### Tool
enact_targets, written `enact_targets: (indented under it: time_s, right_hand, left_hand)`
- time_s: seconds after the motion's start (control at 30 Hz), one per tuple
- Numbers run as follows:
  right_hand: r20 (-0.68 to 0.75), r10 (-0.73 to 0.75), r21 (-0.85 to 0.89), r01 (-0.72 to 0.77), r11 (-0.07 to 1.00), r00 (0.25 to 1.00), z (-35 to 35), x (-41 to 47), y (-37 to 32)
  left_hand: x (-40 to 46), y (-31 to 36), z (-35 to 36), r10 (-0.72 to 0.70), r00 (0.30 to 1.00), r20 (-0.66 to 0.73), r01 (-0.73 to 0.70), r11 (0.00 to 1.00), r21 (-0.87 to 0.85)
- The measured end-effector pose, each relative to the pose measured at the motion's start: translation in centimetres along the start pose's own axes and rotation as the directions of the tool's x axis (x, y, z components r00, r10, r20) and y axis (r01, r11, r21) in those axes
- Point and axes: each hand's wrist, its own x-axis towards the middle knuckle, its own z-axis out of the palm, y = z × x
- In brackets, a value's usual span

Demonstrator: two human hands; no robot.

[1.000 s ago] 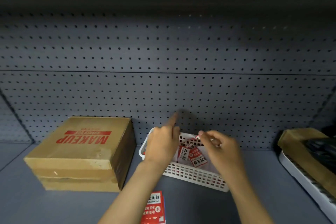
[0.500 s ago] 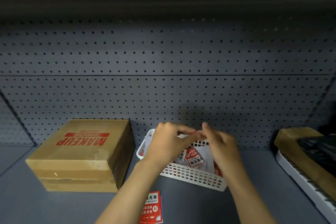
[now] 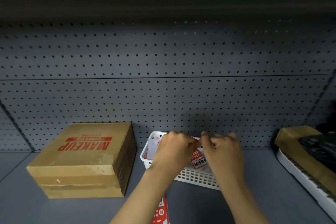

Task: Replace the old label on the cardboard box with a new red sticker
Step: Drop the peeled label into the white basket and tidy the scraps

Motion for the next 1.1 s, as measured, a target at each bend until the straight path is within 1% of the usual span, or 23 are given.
enact_targets:
  time_s: [0.1,0.2,0.3,0.37,0.47,0.53,0.6,0.67,0.73,0.8,0.87,0.93,1.03,1.1]
  right_hand:
    - [-0.007,-0.021,-0.099,0.020,0.995,1.000,0.4,-0.3,0.0]
    - [-0.008,-0.041,-0.131,0.040,0.991,0.999,0.7,-0.6,-0.1]
    - [-0.013,-0.062,-0.219,0.057,0.974,0.998,0.8,-0.7,0.1]
    - [-0.018,-0.058,-0.249,0.051,0.967,0.998,0.5,-0.5,0.7]
    - [-0.041,-0.048,-0.178,0.040,0.983,0.998,0.1,-0.2,1.2]
    - [-0.005,-0.051,-0.071,0.050,0.996,0.999,0.0,-0.3,0.8]
    - [0.061,-0.037,0.020,0.036,0.999,0.997,0.2,-0.3,0.5]
    - [0.117,-0.006,0.063,-0.002,0.998,0.993,0.4,0.1,0.6]
    - [0.135,0.015,0.071,-0.025,0.997,0.991,0.5,0.5,0.8]
    - [0.158,0.036,0.087,-0.050,0.995,0.987,0.6,0.6,0.8]
    - [0.181,0.045,0.099,-0.064,0.993,0.982,0.3,0.6,0.3]
    - [0.165,0.059,0.093,-0.075,0.993,0.985,0.0,0.4,-0.2]
    - [0.171,0.117,0.085,-0.133,0.988,0.978,-0.3,0.6,-0.6]
    - [0.212,0.140,0.067,-0.157,0.985,0.967,-0.3,0.7,-0.8]
  left_hand:
    - [-0.2,-0.1,0.2,-0.001,1.000,0.004,0.001,1.000,0.013]
    - [-0.2,-0.4,0.6,-0.045,0.999,-0.008,0.045,0.999,0.021]
    - [-0.1,-0.5,1.1,-0.086,0.996,-0.004,0.086,0.993,0.077]
    - [0.1,-0.8,1.0,-0.120,0.993,-0.005,0.120,0.992,0.029]
    - [0.1,-1.2,0.2,-0.150,0.989,0.013,0.151,0.982,-0.112]
    - [0.2,-1.2,0.0,-0.090,0.996,-0.011,0.087,0.981,-0.174]
    - [0.2,-1.1,-0.3,-0.023,1.000,-0.018,0.019,0.974,-0.224]
    - [0.2,-1.5,-0.3,0.015,1.000,0.019,-0.010,0.970,-0.241]
    - [0.1,-2.0,-0.2,0.040,0.996,0.075,-0.018,0.965,-0.262]
    - [0.1,-2.4,0.1,0.055,0.993,0.106,-0.029,0.972,-0.233]
    - [-0.1,-2.6,0.3,0.023,0.993,0.119,0.000,0.981,-0.192]
    - [-0.4,-2.5,0.2,0.004,0.994,0.113,0.017,0.982,-0.190]
    - [-0.7,-2.2,-0.1,0.097,0.991,0.093,-0.077,0.976,-0.204]
    - [-0.9,-2.0,-0.1,0.105,0.985,0.135,-0.078,0.978,-0.195]
